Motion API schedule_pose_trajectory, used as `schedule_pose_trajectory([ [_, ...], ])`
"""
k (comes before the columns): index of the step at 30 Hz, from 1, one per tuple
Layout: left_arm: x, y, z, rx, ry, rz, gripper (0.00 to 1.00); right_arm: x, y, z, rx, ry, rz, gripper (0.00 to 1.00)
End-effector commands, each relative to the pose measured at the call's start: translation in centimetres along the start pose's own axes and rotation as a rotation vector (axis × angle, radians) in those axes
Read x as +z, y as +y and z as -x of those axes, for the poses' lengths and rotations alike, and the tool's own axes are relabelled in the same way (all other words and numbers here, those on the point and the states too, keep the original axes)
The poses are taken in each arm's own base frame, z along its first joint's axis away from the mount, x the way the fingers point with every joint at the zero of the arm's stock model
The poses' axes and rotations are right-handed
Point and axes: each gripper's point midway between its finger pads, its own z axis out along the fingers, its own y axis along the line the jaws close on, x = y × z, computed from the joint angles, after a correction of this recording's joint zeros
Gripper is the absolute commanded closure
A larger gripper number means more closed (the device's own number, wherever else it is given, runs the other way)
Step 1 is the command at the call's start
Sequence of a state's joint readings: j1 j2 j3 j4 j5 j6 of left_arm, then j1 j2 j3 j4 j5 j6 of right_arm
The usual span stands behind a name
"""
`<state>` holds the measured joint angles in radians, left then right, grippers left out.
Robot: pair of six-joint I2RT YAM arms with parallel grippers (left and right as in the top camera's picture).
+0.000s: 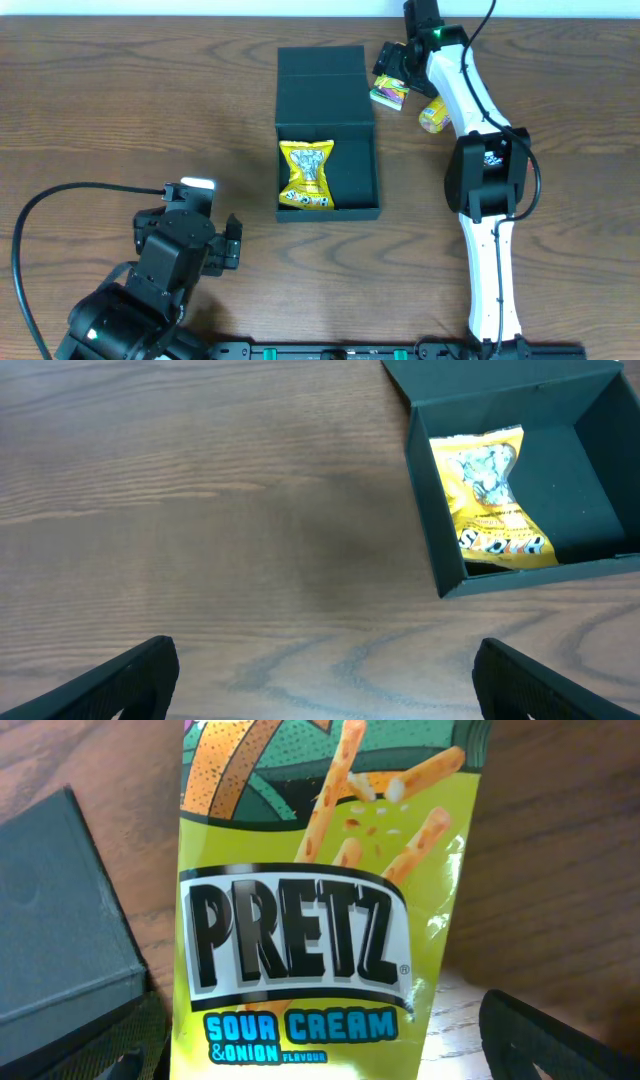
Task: Pack container
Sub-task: 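Move right gripper to the green PRETZ box and grasp it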
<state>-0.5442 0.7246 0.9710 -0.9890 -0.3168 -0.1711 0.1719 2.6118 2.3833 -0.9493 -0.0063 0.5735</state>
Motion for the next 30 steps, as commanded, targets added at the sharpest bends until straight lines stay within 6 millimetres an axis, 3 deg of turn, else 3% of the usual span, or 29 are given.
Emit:
schedule_pose_trajectory([
  [1,-0.3,0.1,0.4,0.0,-0.012,-0.001,0.05,1.1,-0.2,-0.2,0.007,0.01,-0.002,0.01],
  [25,-0.3,0.1,0.4,0.001,-0.012,-0.001,0.05,1.6,0.3,-1.0,-0.16,0.019,-0.015,0.03],
  [30,-0.3,0.1,0.4,0.0,-0.012,-0.001,0.05,2.4,0.0,-1.4,-0.179,0.034,-0.022,0.05],
])
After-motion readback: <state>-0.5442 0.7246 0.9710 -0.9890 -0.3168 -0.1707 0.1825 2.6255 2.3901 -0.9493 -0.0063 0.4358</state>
